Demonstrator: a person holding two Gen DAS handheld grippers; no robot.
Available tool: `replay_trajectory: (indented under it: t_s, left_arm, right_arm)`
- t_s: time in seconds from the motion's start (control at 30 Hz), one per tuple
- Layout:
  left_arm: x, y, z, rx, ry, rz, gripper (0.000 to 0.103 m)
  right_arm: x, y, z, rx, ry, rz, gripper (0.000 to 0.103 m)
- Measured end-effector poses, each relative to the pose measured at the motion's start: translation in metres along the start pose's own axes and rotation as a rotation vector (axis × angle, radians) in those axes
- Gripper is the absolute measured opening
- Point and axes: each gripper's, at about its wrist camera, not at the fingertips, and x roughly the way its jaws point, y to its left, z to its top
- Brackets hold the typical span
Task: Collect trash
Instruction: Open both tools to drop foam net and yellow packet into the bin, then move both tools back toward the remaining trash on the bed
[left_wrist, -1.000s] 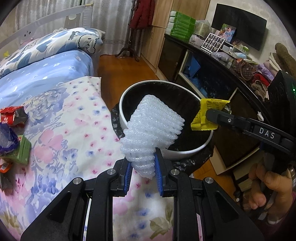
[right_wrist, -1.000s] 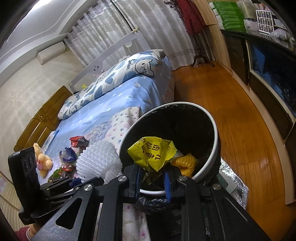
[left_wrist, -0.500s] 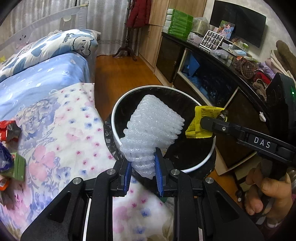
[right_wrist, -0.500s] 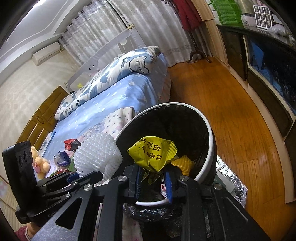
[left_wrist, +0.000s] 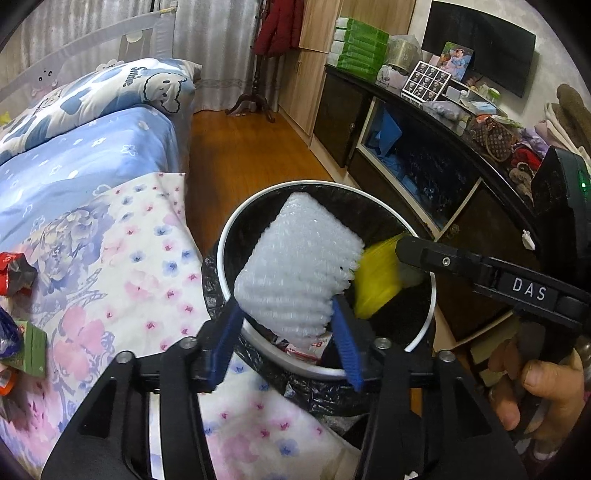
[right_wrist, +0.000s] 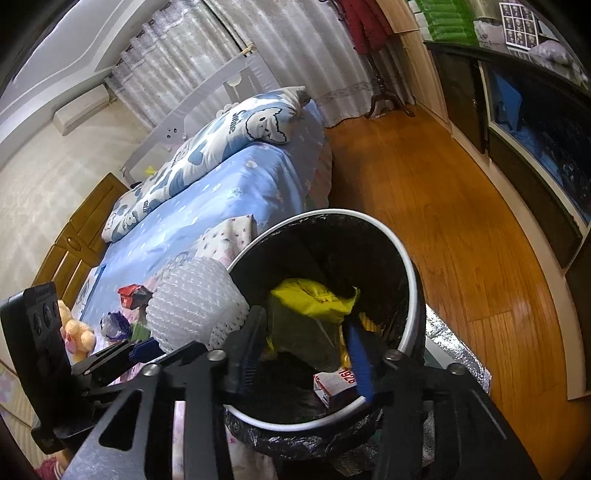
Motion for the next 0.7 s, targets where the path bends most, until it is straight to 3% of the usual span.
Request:
replay_trajectory:
  t_s: [0.1, 0.47, 0.53, 0.57, 0.7]
  left_arm:
    - [-0.001, 0.003, -0.003, -0.011, -0.003, -0.005, 0.055]
    - [-0.024, 0.027, -0.039, -0.085, -0.016, 0.002, 0.059]
    - [-0.031, 0.035, -0.048, -0.102, -0.020, 0.012, 0.060]
    - [-0.036, 0.040, -0.052, -0.113, -0.026, 0.015, 0.060]
    - [-0.054, 0.060, -0.072, -0.159, -0.047, 0.037, 0.063]
  right_arm:
    - [-0.002, -0.002, 0.001, 0.010, -0.005, -0.002, 0.058]
    - [-0.010, 0.007, -0.016, 0.016, -0.019, 0.000, 0.061]
    - [-0.011, 0.012, -0.021, 0.013, -0.022, 0.007, 0.077]
    - [-0.013, 0.015, -0.024, 0.012, -0.029, 0.019, 0.081]
    - [-0.015, 0.031, -0.036, -0.016, -0.045, 0.033, 0.083]
